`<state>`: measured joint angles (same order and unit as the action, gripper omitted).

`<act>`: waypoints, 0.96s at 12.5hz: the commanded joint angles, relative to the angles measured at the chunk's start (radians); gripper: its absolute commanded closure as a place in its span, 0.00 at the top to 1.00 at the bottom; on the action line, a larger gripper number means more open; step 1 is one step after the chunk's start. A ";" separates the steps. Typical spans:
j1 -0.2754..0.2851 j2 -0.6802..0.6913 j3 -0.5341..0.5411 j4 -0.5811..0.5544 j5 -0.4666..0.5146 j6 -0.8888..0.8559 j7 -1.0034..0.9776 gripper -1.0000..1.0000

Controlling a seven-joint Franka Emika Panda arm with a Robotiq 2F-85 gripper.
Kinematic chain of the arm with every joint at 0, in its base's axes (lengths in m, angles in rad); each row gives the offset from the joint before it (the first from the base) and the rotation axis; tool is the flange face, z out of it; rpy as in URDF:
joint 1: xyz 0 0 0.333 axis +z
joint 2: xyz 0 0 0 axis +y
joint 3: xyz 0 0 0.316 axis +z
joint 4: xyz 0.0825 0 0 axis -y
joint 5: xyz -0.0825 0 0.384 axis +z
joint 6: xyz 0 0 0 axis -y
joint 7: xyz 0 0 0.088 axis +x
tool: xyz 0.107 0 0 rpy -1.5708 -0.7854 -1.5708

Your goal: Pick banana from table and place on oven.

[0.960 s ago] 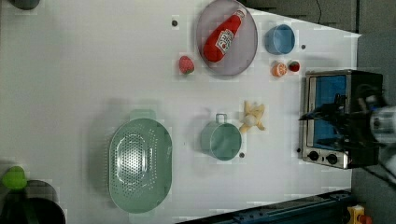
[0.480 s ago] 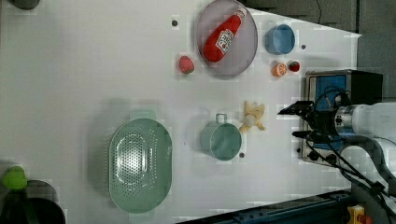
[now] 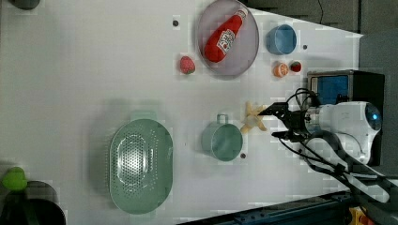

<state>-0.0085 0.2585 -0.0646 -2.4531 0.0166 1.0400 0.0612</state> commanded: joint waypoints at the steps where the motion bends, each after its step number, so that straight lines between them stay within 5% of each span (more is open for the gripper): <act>1: -0.002 0.048 0.009 -0.002 -0.011 0.116 0.026 1.00; 3: -0.001 0.075 0.017 -0.002 -0.011 0.146 0.026 0.96; 9: -0.001 0.075 0.019 -0.002 -0.009 0.147 0.032 0.25; 12: -0.001 0.052 0.022 -0.002 -0.009 0.143 0.032 0.18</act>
<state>0.0068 0.3376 -0.0313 -2.4609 -0.0054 1.1953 0.0616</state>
